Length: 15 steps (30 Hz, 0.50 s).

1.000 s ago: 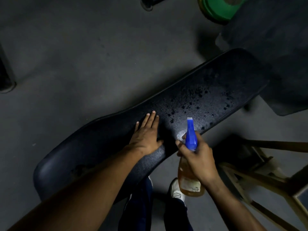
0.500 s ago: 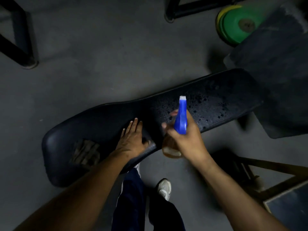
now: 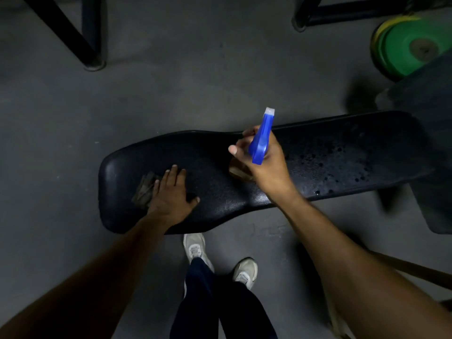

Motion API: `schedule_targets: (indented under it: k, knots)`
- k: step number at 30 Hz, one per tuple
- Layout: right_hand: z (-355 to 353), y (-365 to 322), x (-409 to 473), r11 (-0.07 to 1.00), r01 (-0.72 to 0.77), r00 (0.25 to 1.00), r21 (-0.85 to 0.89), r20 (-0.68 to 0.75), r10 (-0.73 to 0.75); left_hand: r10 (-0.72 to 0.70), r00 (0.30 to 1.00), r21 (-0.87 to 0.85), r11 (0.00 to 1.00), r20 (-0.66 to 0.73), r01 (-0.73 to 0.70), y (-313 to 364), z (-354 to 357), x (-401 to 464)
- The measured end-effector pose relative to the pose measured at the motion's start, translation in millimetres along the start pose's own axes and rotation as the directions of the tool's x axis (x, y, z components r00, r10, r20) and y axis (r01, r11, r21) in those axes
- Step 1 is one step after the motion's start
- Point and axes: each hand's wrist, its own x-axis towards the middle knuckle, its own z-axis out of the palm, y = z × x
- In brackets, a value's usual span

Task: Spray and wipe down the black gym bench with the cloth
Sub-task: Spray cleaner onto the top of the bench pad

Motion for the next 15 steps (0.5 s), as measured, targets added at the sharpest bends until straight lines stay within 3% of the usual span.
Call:
schedule_targets:
  k: [15]
  knots:
    - [-6, 45, -4, 1.0, 0.021, 0.998, -0.004, 0.054, -0.02, -0.23, 0.954, -0.065, 0.973, -0.192, 0.222, -49, 3, 2]
